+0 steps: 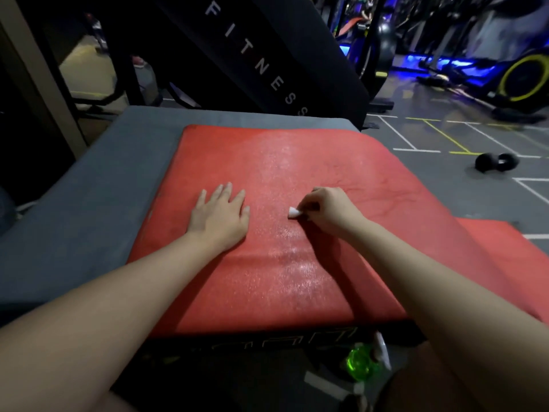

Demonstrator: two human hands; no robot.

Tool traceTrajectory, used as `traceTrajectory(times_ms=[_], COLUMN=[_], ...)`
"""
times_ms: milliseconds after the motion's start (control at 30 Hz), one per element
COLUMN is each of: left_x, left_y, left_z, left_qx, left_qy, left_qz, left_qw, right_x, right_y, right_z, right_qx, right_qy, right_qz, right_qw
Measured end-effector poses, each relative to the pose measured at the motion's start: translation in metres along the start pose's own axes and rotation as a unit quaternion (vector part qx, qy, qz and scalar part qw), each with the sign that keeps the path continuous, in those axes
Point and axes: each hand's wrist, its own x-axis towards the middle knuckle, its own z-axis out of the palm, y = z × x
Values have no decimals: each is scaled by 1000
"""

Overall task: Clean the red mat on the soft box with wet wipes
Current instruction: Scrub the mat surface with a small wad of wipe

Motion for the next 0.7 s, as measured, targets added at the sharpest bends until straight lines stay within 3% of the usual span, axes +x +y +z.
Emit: traceTrajectory(times_ms=[133, 200, 333, 400, 467, 633, 700], left_x=[-24, -35, -57, -70, -83, -102, -102], left_y=[-3, -1, 2, 3, 6, 17, 16], left_z=[-8, -14, -24, -27, -30, -39, -37], left_qx=[11, 9, -28, -40, -50, -78, -71], left_qy=[-2, 0, 5, -7, -22, -34, -52], left_qz=[6, 12, 21, 33, 41, 51, 53], left_qw=[1000, 1000, 999, 999, 998, 995, 995], right_x=[-47, -70, -76, -73, -79, -127, -141], right_y=[-14, -19, -25, -26, -30, -42, -42], right_z=[-31, -32, -14, -9, -12, -38, -40], right_qx=[62, 80, 46, 24, 12, 63, 59], right_qy=[-176, -153, 6, 19, -2, -162, -155], right_qz=[17, 17, 19, 26, 33, -22, -59], right_qw=[982, 985, 999, 999, 999, 985, 984])
